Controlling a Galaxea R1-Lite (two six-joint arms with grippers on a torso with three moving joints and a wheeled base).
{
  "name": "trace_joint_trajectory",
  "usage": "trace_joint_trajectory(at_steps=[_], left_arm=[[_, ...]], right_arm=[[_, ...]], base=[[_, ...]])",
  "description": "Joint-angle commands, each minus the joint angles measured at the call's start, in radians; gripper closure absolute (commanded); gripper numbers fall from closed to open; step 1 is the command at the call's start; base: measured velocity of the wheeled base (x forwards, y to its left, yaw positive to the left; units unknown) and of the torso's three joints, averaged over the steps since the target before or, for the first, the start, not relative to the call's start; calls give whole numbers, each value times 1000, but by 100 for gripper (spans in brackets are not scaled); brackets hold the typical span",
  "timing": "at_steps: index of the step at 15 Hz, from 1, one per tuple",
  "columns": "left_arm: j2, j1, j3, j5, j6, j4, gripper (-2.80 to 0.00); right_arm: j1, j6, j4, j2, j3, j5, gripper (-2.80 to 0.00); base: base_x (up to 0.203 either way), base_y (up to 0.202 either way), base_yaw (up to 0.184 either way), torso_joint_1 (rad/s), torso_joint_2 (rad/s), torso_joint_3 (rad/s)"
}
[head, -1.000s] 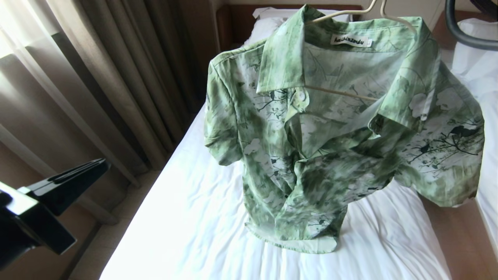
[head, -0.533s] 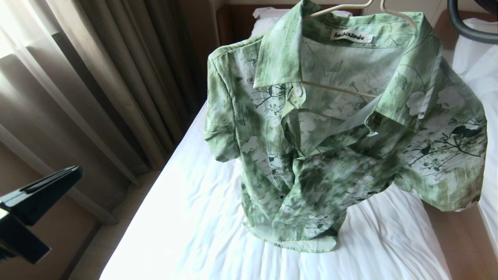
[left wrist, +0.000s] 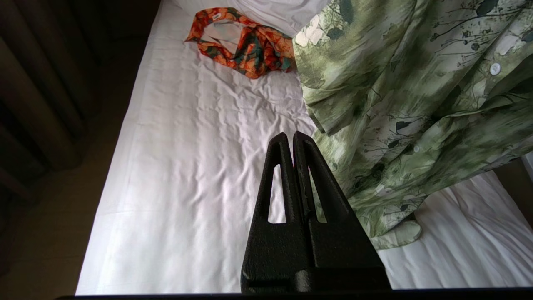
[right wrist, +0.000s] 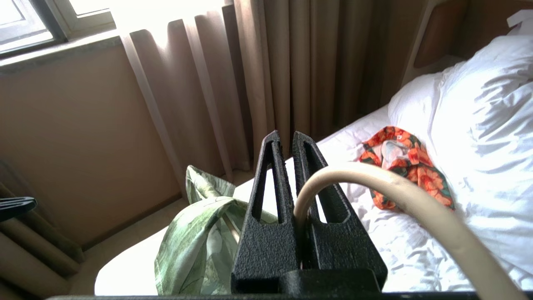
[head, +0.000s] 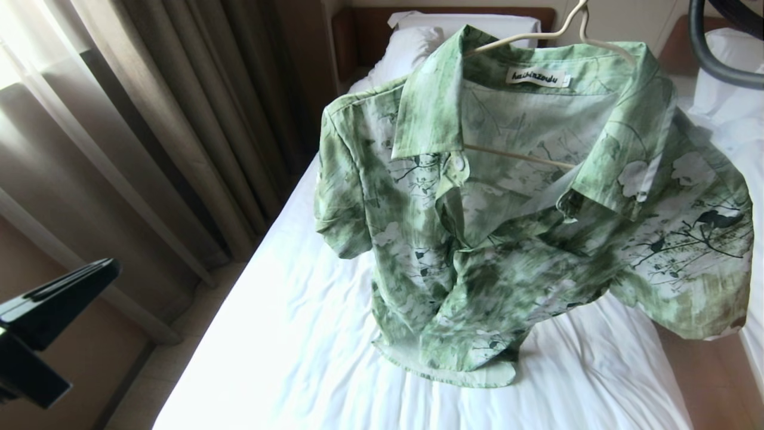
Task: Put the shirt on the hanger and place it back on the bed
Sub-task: Take the clothes hanger out of the clothes
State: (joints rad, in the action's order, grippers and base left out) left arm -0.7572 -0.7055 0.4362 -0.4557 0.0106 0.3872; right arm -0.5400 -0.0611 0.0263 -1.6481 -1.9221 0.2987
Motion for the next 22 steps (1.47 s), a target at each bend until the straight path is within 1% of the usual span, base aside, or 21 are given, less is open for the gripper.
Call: trace_joint_trajectory(at_steps=[1, 7, 8, 10, 12, 15, 17, 19, 20, 21, 22], left_arm=[[-2, 0, -1, -3, 3, 1, 0], [-24, -3, 9, 3, 4, 6, 0], [-25, -9, 13, 14, 5, 8, 0], [-56, -9, 60, 32, 6, 3, 0], [-118, -17, 123, 40, 8, 1, 0], [-302, -84, 219, 46, 35, 5, 0], [-408, -138, 293, 50, 84, 10, 0], [-482, -160, 347, 53, 103, 15, 0], [-527, -163, 368, 58, 106, 26, -280], [-559, -165, 387, 88, 107, 48, -280], [-589, -165, 404, 132, 108, 72, -280]], right_arm=[[0, 0, 18, 7, 2, 3, 0], [-3, 0, 28, 7, -6, 7, 0], [-6, -1, 37, 5, -6, 7, 0], [-26, -2, 47, -4, -8, 5, 0], [-38, -2, 49, -21, -8, 2, 0], [-40, -9, 49, -54, -9, -4, 0], [-35, -26, 52, -71, -8, -6, 0], [-30, -26, 51, -85, -8, -6, 0], [-18, -27, 49, -102, -22, -6, 0], [-11, -28, 51, -112, -29, -5, 0], [-5, -28, 49, -119, -29, -4, 0]], base=[[0, 0, 0, 0, 0, 0], [0, 0, 0, 0, 0, 0], [0, 0, 0, 0, 0, 0], [0, 0, 0, 0, 0, 0], [0, 0, 0, 0, 0, 0], [0, 0, 0, 0, 0, 0], [0, 0, 0, 0, 0, 0], [0, 0, 0, 0, 0, 0], [0, 0, 0, 0, 0, 0], [0, 0, 0, 0, 0, 0], [0, 0, 0, 0, 0, 0]])
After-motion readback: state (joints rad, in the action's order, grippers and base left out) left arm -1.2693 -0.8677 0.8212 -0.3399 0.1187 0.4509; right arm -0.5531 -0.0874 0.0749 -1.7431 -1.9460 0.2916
